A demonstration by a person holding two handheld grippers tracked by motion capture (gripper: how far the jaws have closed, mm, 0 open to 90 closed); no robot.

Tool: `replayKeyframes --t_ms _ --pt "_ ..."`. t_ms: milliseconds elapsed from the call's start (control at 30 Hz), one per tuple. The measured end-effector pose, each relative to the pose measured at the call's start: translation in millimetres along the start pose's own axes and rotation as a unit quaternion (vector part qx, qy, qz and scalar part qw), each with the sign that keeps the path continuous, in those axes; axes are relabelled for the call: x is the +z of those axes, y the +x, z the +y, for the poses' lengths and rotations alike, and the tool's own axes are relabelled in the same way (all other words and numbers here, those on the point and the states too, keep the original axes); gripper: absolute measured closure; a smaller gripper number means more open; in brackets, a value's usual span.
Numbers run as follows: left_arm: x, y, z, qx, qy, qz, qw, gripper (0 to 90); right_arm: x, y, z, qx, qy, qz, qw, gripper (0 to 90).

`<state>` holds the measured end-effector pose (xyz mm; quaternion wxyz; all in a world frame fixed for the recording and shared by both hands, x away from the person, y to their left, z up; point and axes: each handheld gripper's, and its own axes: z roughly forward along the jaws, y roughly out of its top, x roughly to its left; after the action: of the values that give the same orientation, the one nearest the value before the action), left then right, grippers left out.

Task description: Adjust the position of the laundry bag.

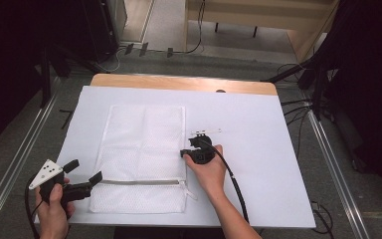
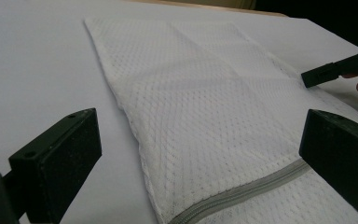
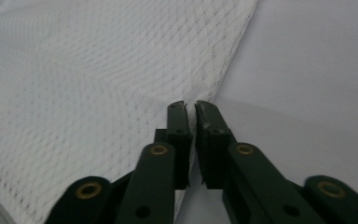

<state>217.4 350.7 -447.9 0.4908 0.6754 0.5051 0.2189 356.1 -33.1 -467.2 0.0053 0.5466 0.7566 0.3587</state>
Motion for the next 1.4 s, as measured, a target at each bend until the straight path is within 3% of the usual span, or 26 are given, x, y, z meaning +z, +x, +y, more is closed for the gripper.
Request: replayKeyframes --t_ms 333,667,1000,1400 --pt "0.5 0.3 -0.3 -0.002 -0.001 0.000 1.0000 0.0 -10.5 -5.8 -2.5 -0.023 -0.005 -0.013 0.9996 90.0" --pt "3.6 -3.4 -0.9 0.001 0.005 -0.005 1.0000 0.0 -37.7 -36.2 -4.8 -0.028 -0.016 -0.036 0.9988 90.0" --pt "8.8 -8.6 -1.9 0.003 0.011 -0.014 0.9998 0.0 -66.5 -74.0 -8.9 -0.002 -0.027 -0.058 0.9980 90.0" --pt "19.2 -18.6 -3.4 0.009 0.023 -0.023 0.9994 0.0 -80.6 -101.0 -10.6 0.000 -0.032 -0.082 0.9961 90.0"
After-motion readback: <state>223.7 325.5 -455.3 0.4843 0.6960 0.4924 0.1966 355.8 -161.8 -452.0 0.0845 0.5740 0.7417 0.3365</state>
